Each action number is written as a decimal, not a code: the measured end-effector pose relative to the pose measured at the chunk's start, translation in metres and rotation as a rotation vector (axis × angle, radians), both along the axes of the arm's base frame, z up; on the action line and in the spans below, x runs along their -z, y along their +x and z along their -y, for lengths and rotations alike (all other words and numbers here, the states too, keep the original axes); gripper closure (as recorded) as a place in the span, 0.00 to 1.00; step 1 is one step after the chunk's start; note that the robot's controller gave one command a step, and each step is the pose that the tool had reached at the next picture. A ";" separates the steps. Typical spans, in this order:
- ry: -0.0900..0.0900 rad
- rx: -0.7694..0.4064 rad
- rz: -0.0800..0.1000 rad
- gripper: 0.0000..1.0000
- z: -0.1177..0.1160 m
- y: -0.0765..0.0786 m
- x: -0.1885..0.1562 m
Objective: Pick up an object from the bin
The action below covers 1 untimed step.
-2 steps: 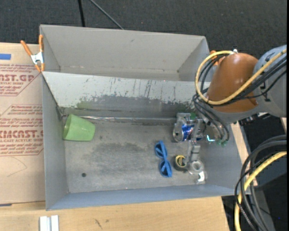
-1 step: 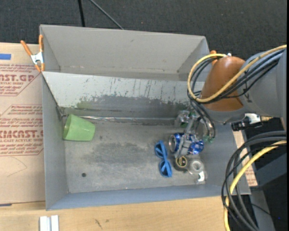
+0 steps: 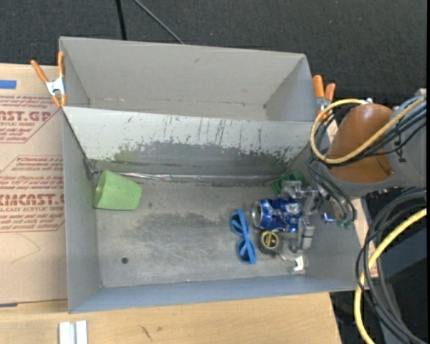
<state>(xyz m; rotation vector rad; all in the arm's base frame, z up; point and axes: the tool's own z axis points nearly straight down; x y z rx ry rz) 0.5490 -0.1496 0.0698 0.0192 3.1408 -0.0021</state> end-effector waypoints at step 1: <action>0.003 -0.107 -0.005 0.00 0.000 0.040 -0.004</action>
Offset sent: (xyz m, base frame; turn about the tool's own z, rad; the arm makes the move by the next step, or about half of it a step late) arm 0.0403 -0.0018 0.0039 -0.1045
